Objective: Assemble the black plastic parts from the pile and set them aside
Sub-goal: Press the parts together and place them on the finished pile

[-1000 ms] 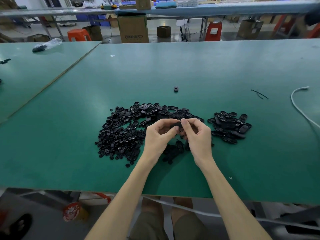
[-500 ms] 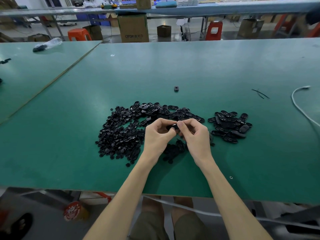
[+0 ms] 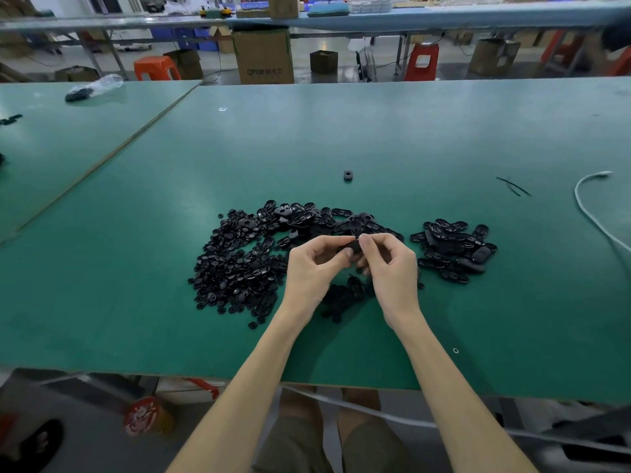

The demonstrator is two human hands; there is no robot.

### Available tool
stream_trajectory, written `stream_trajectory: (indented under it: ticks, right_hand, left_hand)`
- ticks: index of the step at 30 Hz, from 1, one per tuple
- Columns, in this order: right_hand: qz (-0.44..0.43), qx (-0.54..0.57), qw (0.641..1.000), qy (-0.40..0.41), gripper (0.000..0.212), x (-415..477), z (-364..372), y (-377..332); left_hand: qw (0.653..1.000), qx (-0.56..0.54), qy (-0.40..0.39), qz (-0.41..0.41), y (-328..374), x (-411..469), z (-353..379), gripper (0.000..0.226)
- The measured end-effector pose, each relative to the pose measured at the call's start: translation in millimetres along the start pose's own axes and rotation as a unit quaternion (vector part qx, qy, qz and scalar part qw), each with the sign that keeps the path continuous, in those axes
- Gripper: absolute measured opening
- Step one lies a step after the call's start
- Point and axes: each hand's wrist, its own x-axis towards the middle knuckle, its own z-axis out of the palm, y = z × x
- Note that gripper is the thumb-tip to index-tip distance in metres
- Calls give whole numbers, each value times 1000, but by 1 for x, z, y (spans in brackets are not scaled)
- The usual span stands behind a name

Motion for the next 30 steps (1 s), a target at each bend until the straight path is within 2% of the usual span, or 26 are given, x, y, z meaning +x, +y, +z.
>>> stream_trajectory:
  ticks: [10, 16, 19, 21, 23, 24, 26, 30]
  right_hand:
    - [8, 3, 1000, -7, 13, 0, 0, 0]
    - [18, -19, 999, -26, 17, 2, 2, 0]
    - [31, -65, 995, -63, 15, 5, 6, 8]
    - [59, -81, 993, -65, 17, 4, 8, 10]
    - [52, -29, 993, -102, 22, 0, 4, 8]
    - [21, -37, 992, -116, 25, -2, 2, 2]
    - [-4, 4, 997, -82, 30, -4, -1, -6]
    - [-2, 68, 993, -97, 35, -1, -3, -3]
  left_hand:
    - [999, 33, 19, 12, 1, -1, 2, 15]
    - [987, 149, 35, 58, 22, 16, 17, 19]
    - [973, 216, -20, 73, 38, 29, 40, 18]
    - [960, 252, -98, 70, 47, 41, 60, 15]
    - [945, 272, -175, 59, 52, 51, 80, 14]
    - [939, 276, -197, 55, 53, 54, 88, 15]
    - [933, 280, -222, 49, 53, 58, 101, 18]
    - [916, 282, -284, 34, 51, 60, 110, 33]
